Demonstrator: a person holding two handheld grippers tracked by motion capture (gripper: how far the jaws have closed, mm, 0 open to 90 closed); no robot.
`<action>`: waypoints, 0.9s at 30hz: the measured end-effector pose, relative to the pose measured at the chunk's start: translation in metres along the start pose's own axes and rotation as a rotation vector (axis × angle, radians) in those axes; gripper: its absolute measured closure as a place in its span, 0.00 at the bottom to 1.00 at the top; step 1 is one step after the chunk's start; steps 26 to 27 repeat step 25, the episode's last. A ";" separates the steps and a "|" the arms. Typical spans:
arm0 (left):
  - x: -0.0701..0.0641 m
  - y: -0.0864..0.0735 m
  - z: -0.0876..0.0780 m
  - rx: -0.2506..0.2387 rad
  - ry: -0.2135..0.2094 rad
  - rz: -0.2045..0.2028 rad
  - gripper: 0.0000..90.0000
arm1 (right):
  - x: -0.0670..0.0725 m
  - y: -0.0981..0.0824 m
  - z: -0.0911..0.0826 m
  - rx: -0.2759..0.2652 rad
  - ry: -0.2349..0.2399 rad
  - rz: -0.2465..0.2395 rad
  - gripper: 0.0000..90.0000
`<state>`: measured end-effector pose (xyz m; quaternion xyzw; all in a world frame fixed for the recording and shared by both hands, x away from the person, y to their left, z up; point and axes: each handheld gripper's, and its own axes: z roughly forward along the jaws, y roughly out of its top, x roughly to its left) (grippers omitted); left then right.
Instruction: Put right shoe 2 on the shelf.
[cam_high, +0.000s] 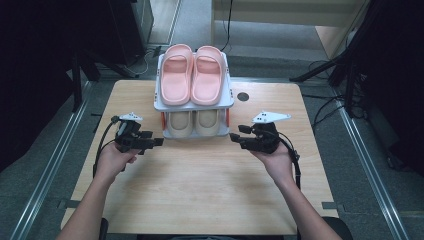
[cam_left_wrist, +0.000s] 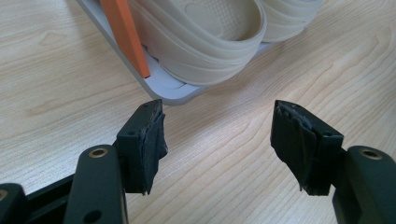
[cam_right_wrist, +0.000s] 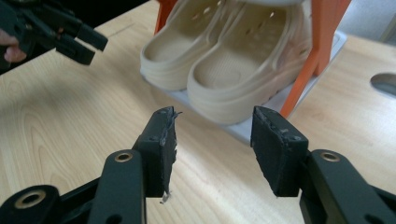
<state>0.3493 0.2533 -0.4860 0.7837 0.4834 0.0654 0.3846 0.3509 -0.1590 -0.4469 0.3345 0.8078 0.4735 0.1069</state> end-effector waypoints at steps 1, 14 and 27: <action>0.000 0.000 0.000 -0.001 -0.001 0.000 0.39 | 0.000 -0.003 0.001 0.005 0.002 0.003 0.56; -0.002 0.001 0.002 0.003 -0.016 0.003 0.38 | 0.003 -0.030 0.013 0.021 0.016 -0.002 0.54; -0.003 0.001 0.004 0.011 -0.031 0.001 0.36 | -0.001 -0.029 0.011 -0.001 0.020 -0.017 0.50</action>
